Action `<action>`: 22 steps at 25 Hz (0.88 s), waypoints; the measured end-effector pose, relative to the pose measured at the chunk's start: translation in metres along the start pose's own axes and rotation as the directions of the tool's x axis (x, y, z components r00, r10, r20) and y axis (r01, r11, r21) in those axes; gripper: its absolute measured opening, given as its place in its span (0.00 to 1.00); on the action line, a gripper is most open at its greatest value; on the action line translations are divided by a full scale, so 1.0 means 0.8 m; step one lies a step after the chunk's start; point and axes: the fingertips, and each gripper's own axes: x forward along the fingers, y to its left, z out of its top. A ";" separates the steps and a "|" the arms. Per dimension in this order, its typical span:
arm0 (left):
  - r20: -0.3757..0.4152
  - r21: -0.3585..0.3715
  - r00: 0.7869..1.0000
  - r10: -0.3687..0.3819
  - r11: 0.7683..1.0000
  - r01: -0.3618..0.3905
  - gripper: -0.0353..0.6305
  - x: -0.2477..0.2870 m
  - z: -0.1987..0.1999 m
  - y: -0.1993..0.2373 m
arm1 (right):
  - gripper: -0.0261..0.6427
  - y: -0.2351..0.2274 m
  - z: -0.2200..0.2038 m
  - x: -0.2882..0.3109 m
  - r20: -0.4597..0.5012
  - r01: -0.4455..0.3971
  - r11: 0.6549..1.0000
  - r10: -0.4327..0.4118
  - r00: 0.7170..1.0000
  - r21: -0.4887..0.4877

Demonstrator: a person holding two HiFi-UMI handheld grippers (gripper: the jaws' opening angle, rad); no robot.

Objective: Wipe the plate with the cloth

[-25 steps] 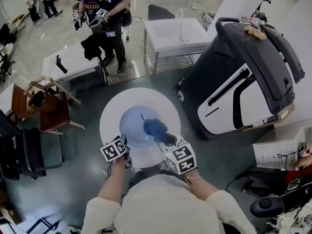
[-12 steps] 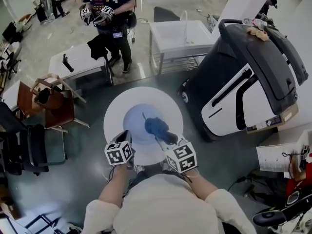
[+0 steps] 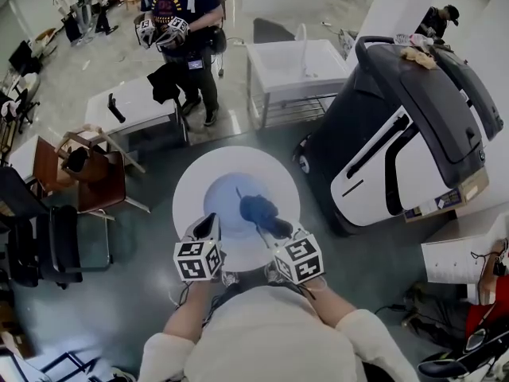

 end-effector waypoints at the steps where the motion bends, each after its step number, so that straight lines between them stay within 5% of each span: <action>1: 0.005 0.011 1.000 -0.006 1.000 0.005 0.11 -0.004 0.004 -0.004 | 0.17 0.000 0.000 -0.001 0.001 -0.001 1.000 0.001 1.000 0.002; 6: 0.022 0.078 1.000 -0.016 0.997 0.014 0.11 -0.024 0.017 -0.019 | 0.17 0.000 0.001 -0.004 0.009 0.000 1.000 0.000 1.000 0.008; 22: 0.091 0.109 0.993 -0.071 0.992 0.061 0.11 -0.072 0.038 -0.049 | 0.17 -0.001 -0.001 -0.012 0.024 -0.015 1.000 0.015 1.000 0.017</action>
